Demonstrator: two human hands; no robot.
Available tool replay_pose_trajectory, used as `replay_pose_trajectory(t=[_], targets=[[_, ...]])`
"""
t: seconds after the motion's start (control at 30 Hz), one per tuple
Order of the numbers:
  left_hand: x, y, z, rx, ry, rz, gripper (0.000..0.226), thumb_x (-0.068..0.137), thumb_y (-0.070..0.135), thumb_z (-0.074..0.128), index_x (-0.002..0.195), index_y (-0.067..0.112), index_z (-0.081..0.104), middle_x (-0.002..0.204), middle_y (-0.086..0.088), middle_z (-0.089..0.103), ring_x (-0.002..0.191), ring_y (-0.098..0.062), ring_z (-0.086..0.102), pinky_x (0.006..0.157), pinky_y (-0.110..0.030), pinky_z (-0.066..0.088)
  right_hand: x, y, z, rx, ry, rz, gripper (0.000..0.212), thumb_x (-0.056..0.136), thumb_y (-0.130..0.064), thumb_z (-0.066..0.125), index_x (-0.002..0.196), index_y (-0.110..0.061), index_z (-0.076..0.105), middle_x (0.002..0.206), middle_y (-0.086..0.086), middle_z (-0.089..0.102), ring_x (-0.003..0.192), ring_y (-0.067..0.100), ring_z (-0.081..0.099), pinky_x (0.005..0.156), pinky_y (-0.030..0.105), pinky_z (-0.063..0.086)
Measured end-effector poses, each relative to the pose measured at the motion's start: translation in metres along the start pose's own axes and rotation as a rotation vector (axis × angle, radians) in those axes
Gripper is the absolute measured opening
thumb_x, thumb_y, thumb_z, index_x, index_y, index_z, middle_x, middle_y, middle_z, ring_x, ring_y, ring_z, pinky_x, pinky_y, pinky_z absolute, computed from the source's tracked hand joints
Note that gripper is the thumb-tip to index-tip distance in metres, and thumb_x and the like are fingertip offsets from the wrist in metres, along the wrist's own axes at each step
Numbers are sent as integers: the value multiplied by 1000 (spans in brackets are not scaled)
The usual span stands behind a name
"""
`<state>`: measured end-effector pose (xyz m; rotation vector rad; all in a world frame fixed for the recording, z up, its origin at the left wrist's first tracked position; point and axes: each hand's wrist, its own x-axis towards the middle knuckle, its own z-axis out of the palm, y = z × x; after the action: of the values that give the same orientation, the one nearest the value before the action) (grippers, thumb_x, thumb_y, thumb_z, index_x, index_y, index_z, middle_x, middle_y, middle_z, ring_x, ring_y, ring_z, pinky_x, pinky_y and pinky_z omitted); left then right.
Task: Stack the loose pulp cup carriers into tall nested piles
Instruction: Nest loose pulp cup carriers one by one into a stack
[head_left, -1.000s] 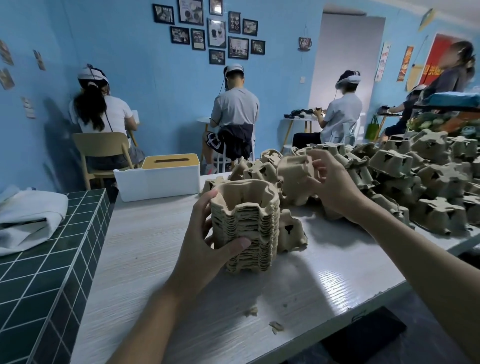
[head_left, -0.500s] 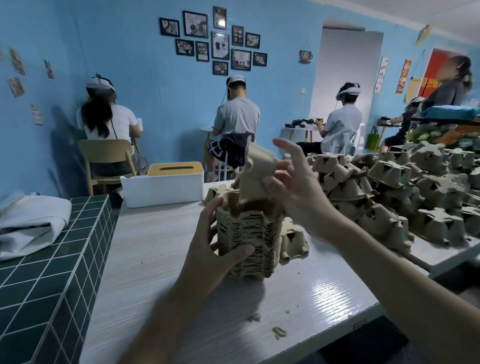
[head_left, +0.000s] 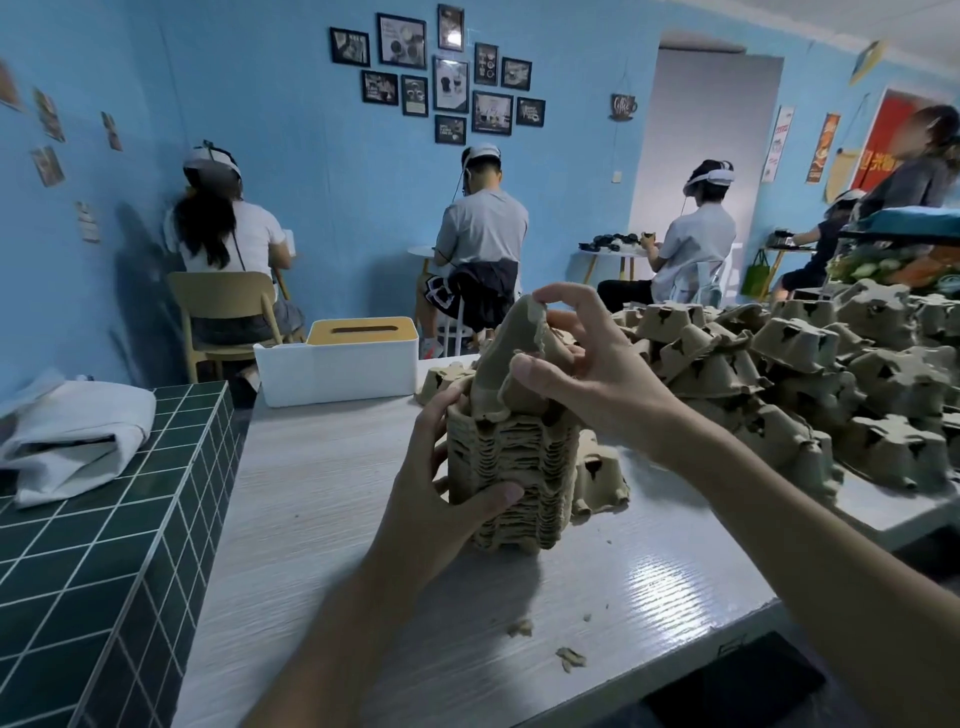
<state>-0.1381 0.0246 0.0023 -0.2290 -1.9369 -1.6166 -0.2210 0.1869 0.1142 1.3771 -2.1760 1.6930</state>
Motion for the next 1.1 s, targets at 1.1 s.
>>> replay_pose_trajectory(t=[1.1], targets=[[-2,-2,2,32,29,25,105,60,44,86,132,77,17,143,8,50,125,-3,57,84,-19,54,-41,28,16,-82,240,48,70,71,-71,58,132,-37,50,127,-3,42,114,0,48,91,13,45]])
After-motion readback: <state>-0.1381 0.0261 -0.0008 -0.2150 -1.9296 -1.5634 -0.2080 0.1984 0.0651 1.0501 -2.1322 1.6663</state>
